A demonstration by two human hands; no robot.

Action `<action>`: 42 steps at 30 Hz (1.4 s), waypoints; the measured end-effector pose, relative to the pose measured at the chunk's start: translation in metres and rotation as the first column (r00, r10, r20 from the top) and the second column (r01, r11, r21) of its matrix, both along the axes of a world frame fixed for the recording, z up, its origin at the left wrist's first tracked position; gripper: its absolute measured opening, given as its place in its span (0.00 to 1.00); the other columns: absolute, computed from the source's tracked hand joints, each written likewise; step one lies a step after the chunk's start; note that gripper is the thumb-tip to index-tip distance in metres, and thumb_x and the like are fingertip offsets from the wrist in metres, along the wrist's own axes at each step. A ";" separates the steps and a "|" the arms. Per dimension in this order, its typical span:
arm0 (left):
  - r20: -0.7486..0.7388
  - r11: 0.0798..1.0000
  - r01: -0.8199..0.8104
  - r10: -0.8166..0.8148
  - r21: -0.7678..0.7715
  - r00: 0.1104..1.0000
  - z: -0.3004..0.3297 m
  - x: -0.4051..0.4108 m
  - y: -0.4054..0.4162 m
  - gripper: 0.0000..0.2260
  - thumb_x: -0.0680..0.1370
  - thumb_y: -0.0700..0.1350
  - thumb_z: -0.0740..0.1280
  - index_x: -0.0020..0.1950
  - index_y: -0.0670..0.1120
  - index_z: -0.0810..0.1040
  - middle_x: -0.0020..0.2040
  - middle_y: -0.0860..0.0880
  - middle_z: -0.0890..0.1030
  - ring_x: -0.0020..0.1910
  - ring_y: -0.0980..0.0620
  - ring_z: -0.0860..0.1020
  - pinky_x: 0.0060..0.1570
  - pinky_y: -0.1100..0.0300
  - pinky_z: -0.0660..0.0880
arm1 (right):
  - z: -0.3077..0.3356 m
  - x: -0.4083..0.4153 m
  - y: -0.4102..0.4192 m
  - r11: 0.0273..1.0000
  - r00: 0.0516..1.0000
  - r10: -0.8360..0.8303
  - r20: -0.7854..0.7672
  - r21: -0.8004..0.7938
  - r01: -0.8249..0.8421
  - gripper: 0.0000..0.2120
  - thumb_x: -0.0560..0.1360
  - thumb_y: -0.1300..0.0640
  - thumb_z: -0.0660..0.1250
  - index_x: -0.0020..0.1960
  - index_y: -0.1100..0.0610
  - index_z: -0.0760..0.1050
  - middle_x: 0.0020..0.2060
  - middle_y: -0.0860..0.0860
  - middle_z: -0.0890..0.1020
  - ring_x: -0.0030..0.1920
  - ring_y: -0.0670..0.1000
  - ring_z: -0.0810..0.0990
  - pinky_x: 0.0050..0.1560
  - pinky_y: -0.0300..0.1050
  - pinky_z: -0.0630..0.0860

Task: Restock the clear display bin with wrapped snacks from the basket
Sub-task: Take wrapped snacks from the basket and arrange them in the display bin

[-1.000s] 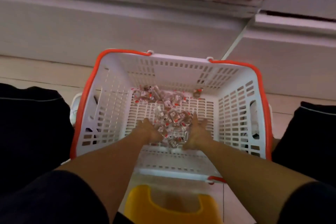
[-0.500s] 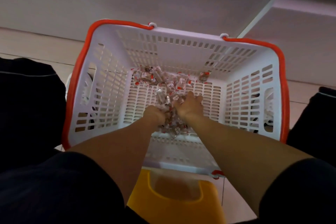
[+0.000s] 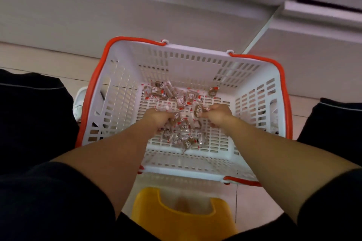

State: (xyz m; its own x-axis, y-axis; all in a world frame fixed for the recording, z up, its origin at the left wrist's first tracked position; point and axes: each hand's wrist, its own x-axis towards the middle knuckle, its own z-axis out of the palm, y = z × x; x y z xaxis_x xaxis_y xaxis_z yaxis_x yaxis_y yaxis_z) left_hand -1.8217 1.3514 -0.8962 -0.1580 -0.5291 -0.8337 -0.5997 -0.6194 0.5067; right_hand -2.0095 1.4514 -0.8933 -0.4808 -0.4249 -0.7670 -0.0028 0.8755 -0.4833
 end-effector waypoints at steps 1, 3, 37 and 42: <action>-0.045 0.999 -0.007 0.008 0.033 0.999 0.006 0.000 -0.001 0.12 0.71 0.46 0.77 0.46 0.46 0.74 0.44 0.45 0.82 0.41 0.49 0.80 0.37 0.56 0.77 | 0.008 -0.004 0.001 0.998 0.994 -0.055 0.097 -0.033 0.058 0.19 0.68 0.59 0.80 0.56 0.62 0.78 0.46 0.56 0.85 0.40 0.53 0.84 0.45 0.50 0.83; -0.143 0.992 0.007 0.012 0.128 0.990 0.020 -0.001 -0.003 0.16 0.72 0.48 0.76 0.55 0.44 0.78 0.52 0.44 0.82 0.48 0.48 0.80 0.39 0.53 0.80 | 0.029 -0.011 -0.001 0.987 0.951 -0.096 0.294 -0.098 0.130 0.25 0.68 0.64 0.78 0.63 0.62 0.75 0.44 0.56 0.87 0.38 0.52 0.85 0.39 0.46 0.82; -0.679 0.703 0.695 -0.585 -0.152 0.443 0.375 -0.063 -0.083 0.14 0.76 0.50 0.65 0.49 0.42 0.83 0.47 0.39 0.82 0.45 0.46 0.84 0.42 0.60 0.81 | 0.401 -0.048 -0.040 0.621 0.788 0.518 -0.332 -0.487 -0.613 0.23 0.66 0.66 0.79 0.57 0.57 0.75 0.37 0.56 0.86 0.34 0.56 0.85 0.36 0.46 0.83; -0.741 0.640 0.759 -0.565 -0.116 0.363 0.379 -0.069 -0.079 0.20 0.78 0.51 0.64 0.62 0.37 0.76 0.61 0.34 0.78 0.57 0.43 0.81 0.48 0.61 0.80 | 0.405 -0.050 -0.037 0.556 0.746 0.493 -0.448 -0.497 -0.666 0.25 0.68 0.66 0.77 0.63 0.53 0.78 0.40 0.43 0.85 0.38 0.42 0.84 0.41 0.36 0.80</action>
